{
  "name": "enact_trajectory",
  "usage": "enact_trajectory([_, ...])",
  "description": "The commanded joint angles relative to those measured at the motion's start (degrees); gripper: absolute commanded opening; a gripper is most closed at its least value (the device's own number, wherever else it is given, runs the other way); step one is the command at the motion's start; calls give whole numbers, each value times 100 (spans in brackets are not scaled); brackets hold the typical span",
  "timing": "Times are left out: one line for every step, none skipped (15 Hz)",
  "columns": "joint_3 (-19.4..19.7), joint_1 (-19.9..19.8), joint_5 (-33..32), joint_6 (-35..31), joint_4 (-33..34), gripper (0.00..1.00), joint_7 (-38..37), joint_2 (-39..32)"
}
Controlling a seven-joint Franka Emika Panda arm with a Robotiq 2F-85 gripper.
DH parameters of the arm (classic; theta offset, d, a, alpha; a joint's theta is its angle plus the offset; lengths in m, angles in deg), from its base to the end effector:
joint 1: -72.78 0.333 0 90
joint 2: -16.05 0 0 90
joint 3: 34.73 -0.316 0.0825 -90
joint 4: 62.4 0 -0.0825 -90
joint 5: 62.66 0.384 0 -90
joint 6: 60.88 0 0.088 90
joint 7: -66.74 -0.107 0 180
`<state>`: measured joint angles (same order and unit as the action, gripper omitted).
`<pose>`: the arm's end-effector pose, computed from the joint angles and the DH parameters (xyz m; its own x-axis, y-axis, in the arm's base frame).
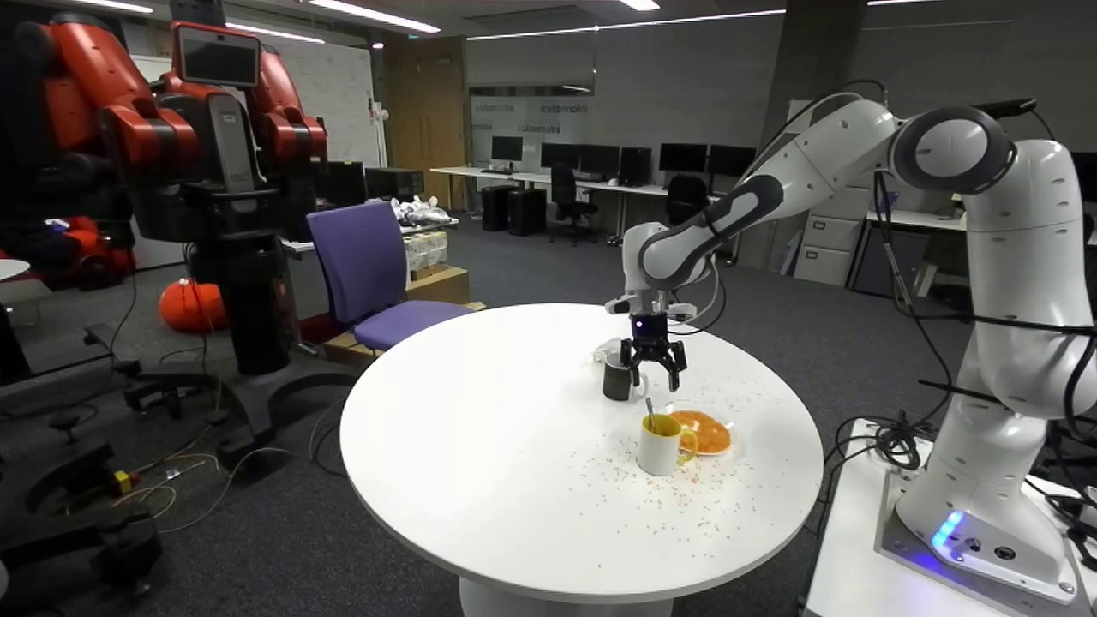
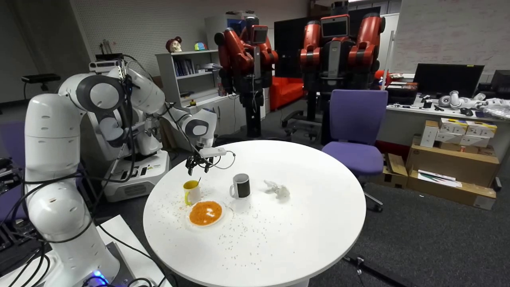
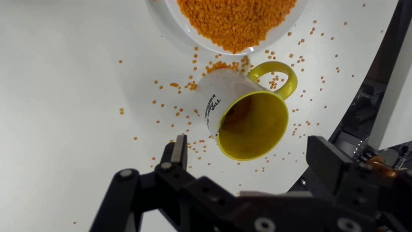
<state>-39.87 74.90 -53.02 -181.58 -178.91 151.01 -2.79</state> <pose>0.5619 0.0788 0.2659 0.0950 0.9883 0.1197 0.9603 -0.0593 -0.2725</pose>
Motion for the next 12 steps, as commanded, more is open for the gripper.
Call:
enact_trajectory([-104, -106, -41, 12, 18, 100, -27, -4])
enact_trajectory([-103, -112, -41, 18, 25, 100, -25, -4])
enact_trajectory([-102, -116, -42, 20, 27, 100, -24, -4])
enact_trajectory([-72, -140, -9, -53, -54, 100, -94, 47])
enact_trajectory([-34, -156, 35, -193, -111, 100, -261, 70])
enact_trajectory([-15, -190, 97, -288, -140, 100, -393, 77])
enact_trajectory([17, -220, 188, -323, -133, 100, -727, 57])
enact_trajectory([44, -242, 225, -341, -146, 100, -983, 61])
enact_trajectory([82, -250, 179, -353, -157, 100, -1282, 54])
enact_trajectory([116, -234, 95, -380, -178, 100, -1623, 57])
enact_trajectory([140, -214, 20, -334, -160, 100, -1986, 31])
enact_trajectory([165, -161, -108, -284, -122, 100, -2403, -9])
